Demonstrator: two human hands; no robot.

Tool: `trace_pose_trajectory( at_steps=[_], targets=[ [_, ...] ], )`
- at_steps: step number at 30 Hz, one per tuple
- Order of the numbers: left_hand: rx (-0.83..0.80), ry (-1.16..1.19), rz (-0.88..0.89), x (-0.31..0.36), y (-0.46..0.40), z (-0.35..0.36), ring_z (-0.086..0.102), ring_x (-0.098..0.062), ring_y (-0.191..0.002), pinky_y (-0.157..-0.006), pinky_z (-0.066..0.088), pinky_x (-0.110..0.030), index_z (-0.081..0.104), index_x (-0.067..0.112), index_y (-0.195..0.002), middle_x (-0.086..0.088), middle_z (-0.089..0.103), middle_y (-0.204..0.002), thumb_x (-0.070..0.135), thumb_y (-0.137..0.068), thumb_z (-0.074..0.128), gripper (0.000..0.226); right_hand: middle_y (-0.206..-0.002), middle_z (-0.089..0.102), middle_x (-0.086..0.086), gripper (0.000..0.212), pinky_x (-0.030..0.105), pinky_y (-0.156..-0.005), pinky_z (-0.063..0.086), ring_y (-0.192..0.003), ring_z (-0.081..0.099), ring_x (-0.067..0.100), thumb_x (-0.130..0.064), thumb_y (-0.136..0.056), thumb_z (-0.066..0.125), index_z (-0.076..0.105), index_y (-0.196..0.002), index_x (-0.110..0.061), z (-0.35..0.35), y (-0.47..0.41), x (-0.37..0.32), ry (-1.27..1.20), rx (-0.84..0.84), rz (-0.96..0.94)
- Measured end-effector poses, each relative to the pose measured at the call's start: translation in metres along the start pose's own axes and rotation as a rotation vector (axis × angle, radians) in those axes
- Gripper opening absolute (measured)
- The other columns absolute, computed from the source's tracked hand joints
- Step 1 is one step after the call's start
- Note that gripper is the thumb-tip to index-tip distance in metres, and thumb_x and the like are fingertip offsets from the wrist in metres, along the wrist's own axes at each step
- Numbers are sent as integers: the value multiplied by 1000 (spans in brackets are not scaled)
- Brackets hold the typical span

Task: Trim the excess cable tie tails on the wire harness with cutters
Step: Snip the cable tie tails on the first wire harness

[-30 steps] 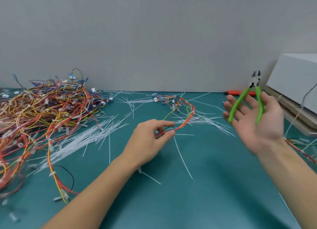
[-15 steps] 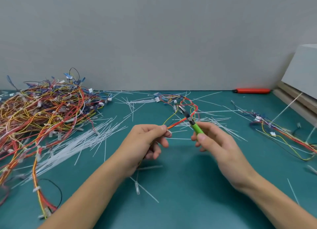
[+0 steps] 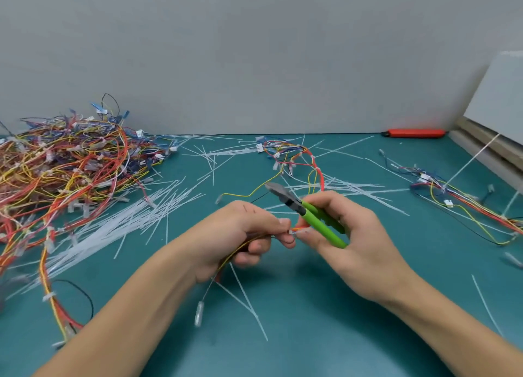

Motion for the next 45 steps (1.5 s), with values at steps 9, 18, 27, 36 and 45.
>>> trace_pose_trajectory(
  at_steps=[9, 18, 27, 36, 45],
  targets=[
    [584, -773, 751, 11, 7, 4, 60, -13, -104, -90, 45, -27, 78, 36, -105, 15, 62, -105, 38, -82, 84, 23, -82, 64, 2, 30, 23, -71, 48, -74, 58, 14, -12, -80, 83, 73, -105, -25, -10, -9, 3, -504, 235, 300],
    [870, -970, 1026, 16, 13, 25, 56, -14, -82, -76, 37, -41, 77, 37, -80, 18, 64, -83, 46, -87, 78, 11, -83, 64, 2, 35, 29, -69, 48, -71, 62, 16, -9, -71, 84, 76, -98, -28, -11, -8, -1, -870, 205, 526],
    [486, -342, 541, -4, -7, 31, 60, -12, -57, -54, 44, -16, 78, 29, -88, 8, 71, -71, 32, -97, 69, 13, -84, 64, 2, 32, 25, -62, 51, -68, 60, 17, -6, -81, 72, 65, -109, -21, 5, -6, 4, -1076, 84, 672],
    [262, 81, 399, -14, -17, 30, 64, -15, -78, -64, 47, -26, 79, 22, -108, -6, 77, -97, 30, -87, 75, 22, -85, 61, 0, 44, 22, -61, 46, -68, 55, 13, -9, -79, 74, 71, -121, -18, 8, -3, 11, -1177, 4, 789],
    [337, 199, 345, -17, -18, 33, 61, -9, -74, -58, 41, -19, 79, 24, -97, 3, 73, -86, 36, -82, 77, 20, -94, 67, 5, 34, 26, -62, 53, -78, 65, 17, -16, -85, 74, 68, -119, -18, 10, -2, 5, -1045, -6, 734]
  ],
)
Point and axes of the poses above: each hand's wrist, its own y-axis away from the middle knuckle, its own z-axis out of the palm, x = y × z, the point moved 2 cm from there along -y, towards the middle knuckle
